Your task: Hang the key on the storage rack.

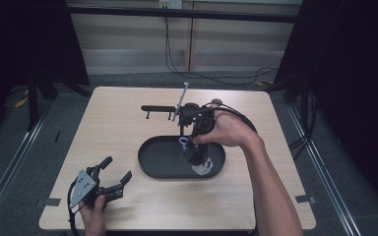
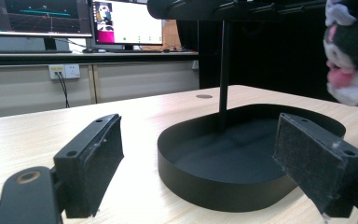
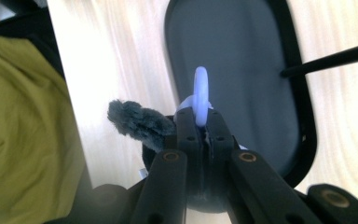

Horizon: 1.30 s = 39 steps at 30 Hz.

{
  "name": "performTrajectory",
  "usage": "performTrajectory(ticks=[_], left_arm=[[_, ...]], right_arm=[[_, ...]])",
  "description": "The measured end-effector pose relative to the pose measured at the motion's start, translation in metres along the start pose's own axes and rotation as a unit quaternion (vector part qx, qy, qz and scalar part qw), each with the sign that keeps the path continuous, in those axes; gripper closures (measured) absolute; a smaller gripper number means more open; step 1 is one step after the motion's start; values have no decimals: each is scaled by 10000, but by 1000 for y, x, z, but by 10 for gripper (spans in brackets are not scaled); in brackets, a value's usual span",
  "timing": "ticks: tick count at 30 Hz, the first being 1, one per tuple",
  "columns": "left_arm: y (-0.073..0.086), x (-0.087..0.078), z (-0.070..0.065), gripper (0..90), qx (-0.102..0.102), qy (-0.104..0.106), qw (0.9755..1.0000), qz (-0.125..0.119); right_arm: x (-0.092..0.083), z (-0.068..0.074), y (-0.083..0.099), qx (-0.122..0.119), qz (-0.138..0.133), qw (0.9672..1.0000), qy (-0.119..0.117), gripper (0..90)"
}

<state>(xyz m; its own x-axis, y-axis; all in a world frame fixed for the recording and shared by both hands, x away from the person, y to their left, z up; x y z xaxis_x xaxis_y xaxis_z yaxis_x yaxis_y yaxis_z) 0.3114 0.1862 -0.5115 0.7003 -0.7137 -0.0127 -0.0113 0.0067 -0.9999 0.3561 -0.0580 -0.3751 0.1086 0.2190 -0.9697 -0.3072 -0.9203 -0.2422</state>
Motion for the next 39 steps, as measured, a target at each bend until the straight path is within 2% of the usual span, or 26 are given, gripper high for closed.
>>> performTrajectory(ticks=[12,15,19,26,31,39], left_arm=[[0,0,0,154,1,0,10000,5],[0,0,0,154,-14,6,10000,8],[0,0,0,154,-2,2,10000,10],[0,0,0,154,-22,-1,10000,15],[0,0,0,154,-25,-7,10000,-28],[0,0,0,154,-24,0,10000,-28]], right_arm=[[-6,-22,-4,158,114,9998,-25,878],[-6,-32,-3,247,161,9996,5,878],[-7,-37,-5,279,85,9996,-35,878],[-3,-49,-2,340,266,9990,-79,878],[0,-63,2,513,361,9979,-169,878],[6,-71,4,594,373,9973,-215,877]])
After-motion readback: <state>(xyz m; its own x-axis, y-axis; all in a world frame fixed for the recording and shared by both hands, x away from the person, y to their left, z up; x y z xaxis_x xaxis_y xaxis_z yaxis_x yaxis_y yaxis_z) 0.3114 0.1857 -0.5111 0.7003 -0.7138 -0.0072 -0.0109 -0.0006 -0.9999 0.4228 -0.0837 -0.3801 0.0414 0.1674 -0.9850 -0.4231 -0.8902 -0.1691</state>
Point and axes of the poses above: each handheld gripper's, and its own axes: x roughly forward along the jaws, y roughly out of its underside, z roughly to its left, the point moved 8 cm from there along x, roughly forward along the jaws, and after that the axes turned 6 degrees about y, right-handed, at the moved point
